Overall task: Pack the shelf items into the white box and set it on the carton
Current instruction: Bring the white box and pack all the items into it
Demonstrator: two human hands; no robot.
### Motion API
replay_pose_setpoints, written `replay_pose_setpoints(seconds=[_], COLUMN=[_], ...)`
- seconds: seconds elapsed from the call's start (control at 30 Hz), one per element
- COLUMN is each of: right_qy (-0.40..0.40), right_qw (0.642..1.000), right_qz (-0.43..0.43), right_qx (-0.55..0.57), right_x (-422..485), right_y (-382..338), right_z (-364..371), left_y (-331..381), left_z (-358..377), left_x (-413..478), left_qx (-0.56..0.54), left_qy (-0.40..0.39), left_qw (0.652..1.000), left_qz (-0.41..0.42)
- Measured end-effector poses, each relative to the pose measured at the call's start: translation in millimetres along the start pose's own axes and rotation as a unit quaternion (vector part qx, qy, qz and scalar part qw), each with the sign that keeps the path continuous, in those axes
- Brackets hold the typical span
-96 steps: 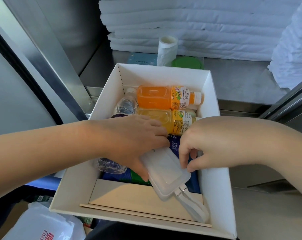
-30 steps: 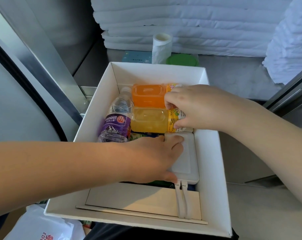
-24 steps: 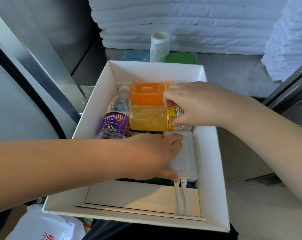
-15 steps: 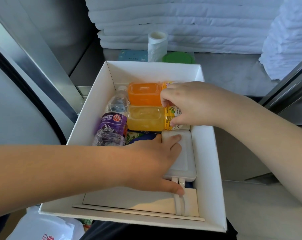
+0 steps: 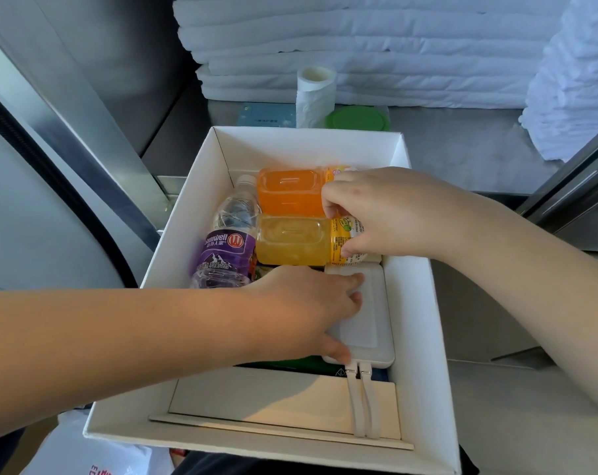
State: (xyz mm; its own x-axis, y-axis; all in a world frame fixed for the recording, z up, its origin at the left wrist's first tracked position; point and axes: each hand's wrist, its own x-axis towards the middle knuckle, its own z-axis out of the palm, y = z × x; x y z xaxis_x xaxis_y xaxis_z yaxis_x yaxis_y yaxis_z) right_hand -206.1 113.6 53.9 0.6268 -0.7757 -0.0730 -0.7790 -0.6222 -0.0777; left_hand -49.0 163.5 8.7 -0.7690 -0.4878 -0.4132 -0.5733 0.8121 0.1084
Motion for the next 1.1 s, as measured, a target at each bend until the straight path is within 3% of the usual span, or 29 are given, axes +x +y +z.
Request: replay_pose_setpoints(seconds=[0.23, 0.3, 0.4, 0.47, 0.57, 0.63, 0.8, 1.0, 1.1], right_qy=[-0.006, -0.002, -0.002, 0.009, 0.029, 0.036, 0.075, 0.219, 0.206], right_qw=[1.000, 1.000, 1.000, 1.000, 1.000, 0.999, 0.997, 0.968, 0.964], right_qz=[0.005, -0.002, -0.010, -0.002, -0.006, -0.010, 0.003, 0.075, 0.125], right_qx=[0.004, -0.002, -0.005, -0.012, -0.001, 0.003, 0.023, 0.098, 0.112], right_x=[-2.5, -3.9, -4.9, -4.4, -3.0, -1.6, 5.3, 21.7, 37.3], right_y=[-1.5, 0.1, 1.9, 2.9, 5.7, 7.7, 16.2, 50.8, 73.3], right_z=[-1.7, -1.7, -2.9, -5.5, -8.8, -11.2, -19.4, -30.3, -28.3], left_y=[-1.3, -6.7, -21.6, -32.1, -46.8, -58.0, -79.0, -101.3, -115.8], left_z=[-10.1, -24.1, -39.3, -38.8, -28.2, -24.9, -35.5, -58.8, -70.6], left_x=[-2.3, -12.0, -29.1, -36.3, -38.3, -38.6, -33.7, -18.0, -4.6], left_qx=[0.067, 0.066, 0.071, 0.085, 0.096, 0.088, 0.094, 0.045, 0.008], left_qy=[-0.008, 0.095, 0.276, 0.311, 0.248, 0.241, 0.235, 0.249, 0.260], left_qw=[0.998, 0.993, 0.957, 0.947, 0.956, 0.954, 0.948, 0.945, 0.943], left_qz=[-0.005, 0.018, 0.051, -0.007, -0.125, -0.157, -0.192, -0.208, -0.210])
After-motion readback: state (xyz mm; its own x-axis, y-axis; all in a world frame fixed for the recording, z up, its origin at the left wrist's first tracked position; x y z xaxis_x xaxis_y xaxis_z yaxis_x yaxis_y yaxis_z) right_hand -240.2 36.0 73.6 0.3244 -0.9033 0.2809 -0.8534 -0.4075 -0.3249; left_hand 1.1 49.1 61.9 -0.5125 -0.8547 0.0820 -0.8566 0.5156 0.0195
